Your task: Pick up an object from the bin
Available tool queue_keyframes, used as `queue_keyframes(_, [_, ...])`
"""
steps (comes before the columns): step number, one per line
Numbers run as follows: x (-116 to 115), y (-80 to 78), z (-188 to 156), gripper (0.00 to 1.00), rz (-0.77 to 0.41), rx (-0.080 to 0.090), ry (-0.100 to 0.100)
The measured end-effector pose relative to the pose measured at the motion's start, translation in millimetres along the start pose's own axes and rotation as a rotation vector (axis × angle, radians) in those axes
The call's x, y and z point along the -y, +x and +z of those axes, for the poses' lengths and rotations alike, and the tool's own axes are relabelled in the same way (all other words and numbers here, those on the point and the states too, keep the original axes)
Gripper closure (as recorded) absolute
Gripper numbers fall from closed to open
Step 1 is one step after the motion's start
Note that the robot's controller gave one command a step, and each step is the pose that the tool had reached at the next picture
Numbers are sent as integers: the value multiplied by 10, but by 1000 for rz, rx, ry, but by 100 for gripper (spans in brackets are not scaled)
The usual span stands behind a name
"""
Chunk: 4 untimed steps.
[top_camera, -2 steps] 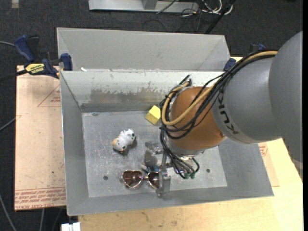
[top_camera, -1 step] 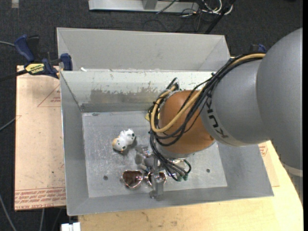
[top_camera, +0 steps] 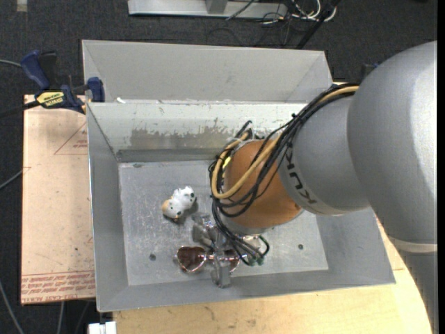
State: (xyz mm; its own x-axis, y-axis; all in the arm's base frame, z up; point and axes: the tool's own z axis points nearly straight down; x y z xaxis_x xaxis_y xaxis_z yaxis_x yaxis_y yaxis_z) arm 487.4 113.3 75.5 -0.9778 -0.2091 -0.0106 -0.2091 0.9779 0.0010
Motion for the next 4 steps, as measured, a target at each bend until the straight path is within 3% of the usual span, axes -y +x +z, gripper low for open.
queue_keyframes(1, [-14,21,202,100,-26,-9,-1])
queue_keyframes(3, [-15,32,164,100,-32,-10,0])
queue_keyframes(4, [-15,54,-25,100,-31,-19,0])
